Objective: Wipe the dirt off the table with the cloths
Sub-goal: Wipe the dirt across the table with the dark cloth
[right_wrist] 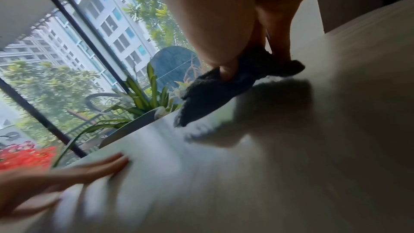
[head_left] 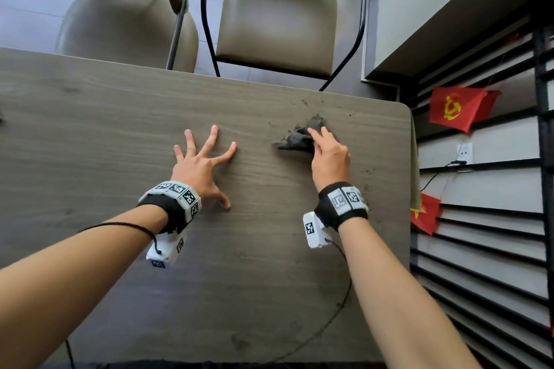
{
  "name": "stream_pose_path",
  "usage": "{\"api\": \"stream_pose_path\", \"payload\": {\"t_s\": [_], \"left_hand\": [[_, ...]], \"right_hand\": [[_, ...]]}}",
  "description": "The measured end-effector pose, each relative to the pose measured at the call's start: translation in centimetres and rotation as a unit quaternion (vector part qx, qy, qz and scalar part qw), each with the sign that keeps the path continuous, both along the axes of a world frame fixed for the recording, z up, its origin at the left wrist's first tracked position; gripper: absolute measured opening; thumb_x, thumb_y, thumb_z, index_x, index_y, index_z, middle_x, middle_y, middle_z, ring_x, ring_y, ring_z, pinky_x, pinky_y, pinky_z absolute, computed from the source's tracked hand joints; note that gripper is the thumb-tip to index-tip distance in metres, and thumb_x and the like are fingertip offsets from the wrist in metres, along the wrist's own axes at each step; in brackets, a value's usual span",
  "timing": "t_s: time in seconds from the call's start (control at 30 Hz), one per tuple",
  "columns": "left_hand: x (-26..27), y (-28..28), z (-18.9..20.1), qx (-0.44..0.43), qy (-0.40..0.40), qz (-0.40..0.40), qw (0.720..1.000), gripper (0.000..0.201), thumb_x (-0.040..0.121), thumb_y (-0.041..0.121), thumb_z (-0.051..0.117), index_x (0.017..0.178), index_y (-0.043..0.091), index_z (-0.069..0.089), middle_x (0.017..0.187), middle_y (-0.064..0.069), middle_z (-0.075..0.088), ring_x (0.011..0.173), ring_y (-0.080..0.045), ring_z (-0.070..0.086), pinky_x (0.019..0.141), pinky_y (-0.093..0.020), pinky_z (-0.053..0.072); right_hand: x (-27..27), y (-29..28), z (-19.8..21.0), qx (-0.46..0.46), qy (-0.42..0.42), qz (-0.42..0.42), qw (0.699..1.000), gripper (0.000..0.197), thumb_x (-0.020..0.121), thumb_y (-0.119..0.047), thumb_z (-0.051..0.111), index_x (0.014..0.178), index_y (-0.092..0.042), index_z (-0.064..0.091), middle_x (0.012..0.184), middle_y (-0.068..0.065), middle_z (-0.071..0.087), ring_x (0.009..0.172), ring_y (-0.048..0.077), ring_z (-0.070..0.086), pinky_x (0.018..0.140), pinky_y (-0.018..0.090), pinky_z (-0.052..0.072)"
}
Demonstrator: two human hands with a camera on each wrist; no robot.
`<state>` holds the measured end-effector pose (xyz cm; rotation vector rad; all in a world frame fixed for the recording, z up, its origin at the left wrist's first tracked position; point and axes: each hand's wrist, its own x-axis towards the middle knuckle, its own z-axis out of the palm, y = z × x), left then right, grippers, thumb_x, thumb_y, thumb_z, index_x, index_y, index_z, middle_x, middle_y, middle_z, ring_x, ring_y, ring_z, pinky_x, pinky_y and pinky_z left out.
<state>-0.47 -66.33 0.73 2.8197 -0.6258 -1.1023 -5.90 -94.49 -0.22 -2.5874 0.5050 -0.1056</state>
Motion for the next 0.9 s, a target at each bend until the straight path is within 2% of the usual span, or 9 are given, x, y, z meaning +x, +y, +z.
{"api": "stream_pose_path", "payload": {"t_s": [0.1, 0.17, 0.3, 0.4, 0.5, 0.57, 0.67, 0.8, 0.9], "left_hand": [[-0.1, -0.1, -0.2, 0.003, -0.011, 0.0, 1.0, 0.146, 0.037, 0.073, 0.087, 0.154, 0.057, 0.0, 0.163, 0.008, -0.031, 0.146, -0.052, -0.022, 0.116, -0.072, 0.004], [-0.1, -0.1, -0.4, -0.001, -0.014, 0.004, 1.0, 0.146, 0.037, 0.073, 0.087, 0.154, 0.057, 0.0, 0.163, 0.008, -0.032, 0.146, -0.052, -0.023, 0.116, -0.072, 0.003], [-0.1, -0.1, -0.6, 0.002, -0.013, 0.002, 1.0, 0.147, 0.036, 0.073, 0.087, 0.154, 0.057, 0.001, 0.163, 0.008, -0.031, 0.146, -0.052, -0.022, 0.116, -0.073, 0.004], [0.0, -0.1, -0.6, 0.002, -0.011, 0.004, 1.0, 0.147, 0.036, 0.074, 0.087, 0.153, 0.058, 0.0, 0.162, 0.009, -0.033, 0.146, -0.052, -0.023, 0.116, -0.072, 0.004], [0.1, -0.1, -0.5, 0.005, -0.008, 0.008, 1.0, 0.146, 0.037, 0.074, 0.086, 0.152, 0.06, -0.002, 0.16, 0.011, -0.036, 0.146, -0.049, -0.025, 0.117, -0.07, 0.003], [0.0, -0.1, -0.2, 0.004, -0.007, 0.014, 1.0, 0.146, 0.035, 0.074, 0.087, 0.15, 0.063, -0.002, 0.16, 0.014, -0.035, 0.147, -0.047, -0.026, 0.118, -0.069, 0.005], [0.0, -0.1, 0.1, 0.005, -0.007, 0.019, 1.0, 0.145, 0.034, 0.074, 0.086, 0.148, 0.066, -0.003, 0.159, 0.017, -0.036, 0.147, -0.045, -0.026, 0.119, -0.067, 0.007], [-0.1, -0.2, -0.1, 0.003, -0.016, 0.023, 1.0, 0.146, 0.033, 0.073, 0.087, 0.15, 0.064, -0.001, 0.161, 0.014, -0.033, 0.148, -0.045, -0.025, 0.12, -0.067, 0.005], [-0.1, -0.1, -0.2, 0.005, -0.019, 0.022, 1.0, 0.147, 0.033, 0.074, 0.086, 0.15, 0.063, -0.001, 0.161, 0.014, -0.033, 0.148, -0.045, -0.024, 0.12, -0.067, 0.004]], "right_hand": [[-5.4, 1.9, -1.6, -0.026, 0.066, 0.007, 0.997, 0.044, 0.09, 0.002, 0.053, 0.126, -0.021, 0.065, 0.138, 0.018, 0.053, 0.127, 0.039, 0.05, 0.102, 0.057, 0.04], [-6.8, 2.4, -2.8, -0.049, 0.081, -0.003, 0.996, 0.046, 0.09, 0.005, 0.055, 0.126, -0.021, 0.064, 0.139, 0.018, 0.053, 0.129, 0.041, 0.048, 0.102, 0.062, 0.037], [-2.4, 1.8, -3.3, -0.066, 0.075, -0.009, 0.995, 0.05, 0.088, 0.007, 0.053, 0.127, -0.022, 0.063, 0.139, 0.017, 0.052, 0.128, 0.04, 0.047, 0.103, 0.063, 0.035], [3.6, 0.7, -2.8, -0.078, 0.063, 0.012, 0.995, 0.051, 0.09, 0.006, 0.047, 0.13, -0.023, 0.061, 0.141, 0.014, 0.05, 0.128, 0.038, 0.046, 0.106, 0.058, 0.033], [10.6, -0.7, -2.4, -0.092, 0.054, 0.024, 0.994, 0.051, 0.091, 0.002, 0.043, 0.13, -0.026, 0.061, 0.13, 0.01, 0.058, 0.112, 0.037, 0.054, 0.098, 0.046, 0.042], [14.7, -2.0, -1.6, -0.048, 0.074, 0.009, 0.996, 0.048, 0.091, -0.003, 0.044, 0.126, -0.029, 0.065, 0.118, 0.011, 0.066, 0.106, 0.036, 0.058, 0.095, 0.038, 0.045], [17.3, -3.2, -1.0, 0.025, 0.07, -0.013, 0.997, 0.042, 0.092, -0.006, 0.046, 0.12, -0.028, 0.069, 0.113, 0.013, 0.069, 0.104, 0.034, 0.061, 0.093, 0.031, 0.046], [12.3, -2.5, -0.1, 0.002, -0.081, 0.028, 0.996, 0.041, 0.089, -0.002, 0.047, 0.116, -0.022, 0.07, 0.108, 0.004, 0.071, 0.096, 0.029, 0.066, 0.086, 0.032, 0.051], [5.0, -0.4, -1.0, -0.009, -0.078, 0.017, 0.997, 0.046, 0.087, 0.004, 0.05, 0.121, -0.021, 0.067, 0.126, 0.006, 0.064, 0.115, 0.028, 0.061, 0.097, 0.039, 0.048]]}}
